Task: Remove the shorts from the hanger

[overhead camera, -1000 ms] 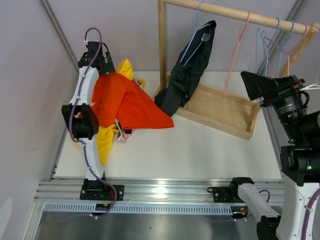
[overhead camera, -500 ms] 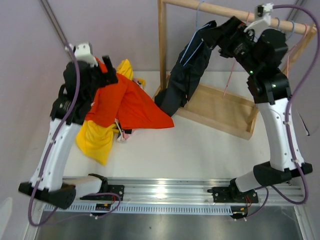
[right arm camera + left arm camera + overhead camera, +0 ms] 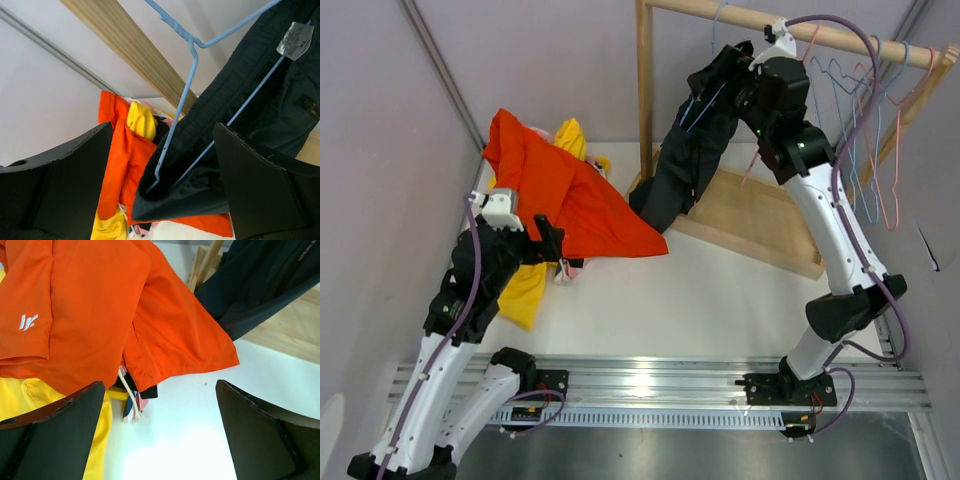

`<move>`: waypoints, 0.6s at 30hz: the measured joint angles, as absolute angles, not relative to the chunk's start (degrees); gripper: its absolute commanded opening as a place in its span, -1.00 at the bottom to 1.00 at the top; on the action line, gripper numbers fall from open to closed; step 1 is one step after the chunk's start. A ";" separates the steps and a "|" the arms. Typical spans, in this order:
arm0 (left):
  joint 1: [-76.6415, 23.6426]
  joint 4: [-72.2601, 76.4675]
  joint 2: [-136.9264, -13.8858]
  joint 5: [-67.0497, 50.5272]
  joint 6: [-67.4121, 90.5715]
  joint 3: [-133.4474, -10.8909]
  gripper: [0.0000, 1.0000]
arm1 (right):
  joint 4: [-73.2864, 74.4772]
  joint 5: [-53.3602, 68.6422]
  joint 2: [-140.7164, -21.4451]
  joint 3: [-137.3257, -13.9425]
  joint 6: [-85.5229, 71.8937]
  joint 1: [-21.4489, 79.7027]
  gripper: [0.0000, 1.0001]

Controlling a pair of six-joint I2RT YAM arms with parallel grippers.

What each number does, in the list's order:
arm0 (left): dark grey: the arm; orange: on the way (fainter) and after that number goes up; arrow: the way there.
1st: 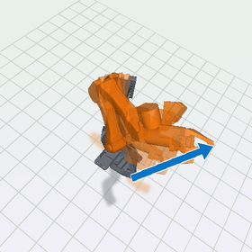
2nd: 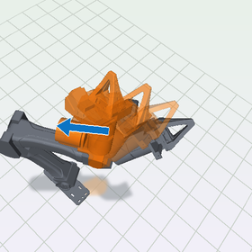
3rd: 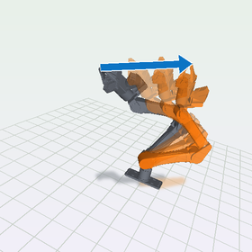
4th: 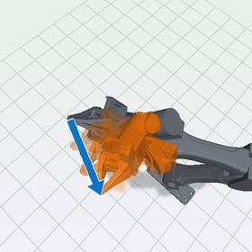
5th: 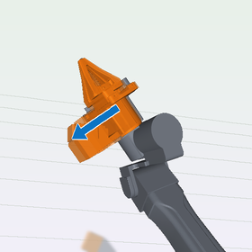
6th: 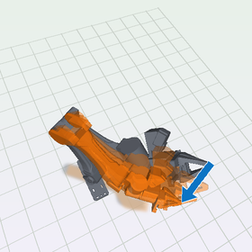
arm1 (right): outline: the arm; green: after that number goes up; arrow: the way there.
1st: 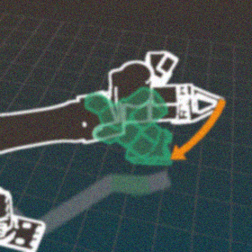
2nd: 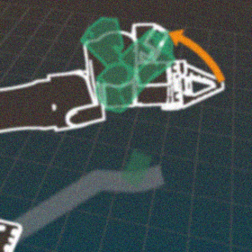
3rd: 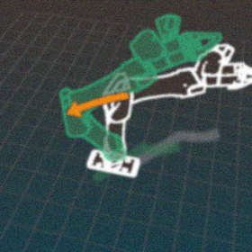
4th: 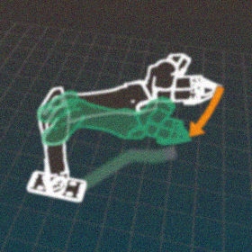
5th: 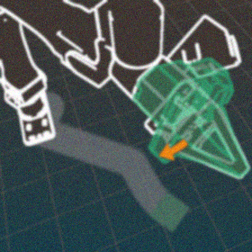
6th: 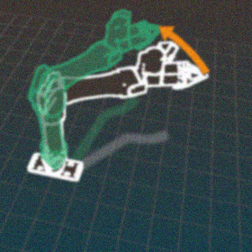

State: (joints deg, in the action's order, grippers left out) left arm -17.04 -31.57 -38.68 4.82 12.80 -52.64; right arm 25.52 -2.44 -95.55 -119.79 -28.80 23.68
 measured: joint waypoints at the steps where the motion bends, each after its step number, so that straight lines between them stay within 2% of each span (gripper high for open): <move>1: -17.04 -31.03 -37.58 4.58 12.80 -51.62 0.98 | 25.08 -3.01 -96.44 -119.63 -28.75 23.99 0.73; 7: -17.63 -29.67 -34.81 4.08 12.99 -47.70 0.98 | 23.35 -5.63 -101.51 -119.66 -28.71 25.04 0.54; 9: -17.87 -29.67 -35.35 4.10 12.97 -47.57 0.98 | 23.24 -6.31 -103.42 -120.57 -28.64 25.32 0.42; 10: -17.89 -29.65 -35.68 4.10 12.99 -47.57 0.98 | 23.24 -6.66 -104.42 -121.30 -28.60 25.47 0.34; 13: -18.00 -29.61 -36.01 4.19 12.99 -47.57 0.98 | 23.05 -7.38 -106.26 -122.56 -28.47 26.11 -0.10; 18: -18.46 -29.41 -36.14 4.29 12.99 -47.55 0.99 | 22.35 -8.60 -106.83 -122.83 -28.38 27.27 -0.35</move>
State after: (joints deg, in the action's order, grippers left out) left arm -18.46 -29.41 -36.14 4.29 12.99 -47.55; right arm 22.35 -8.60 -106.83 -122.83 -28.38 27.27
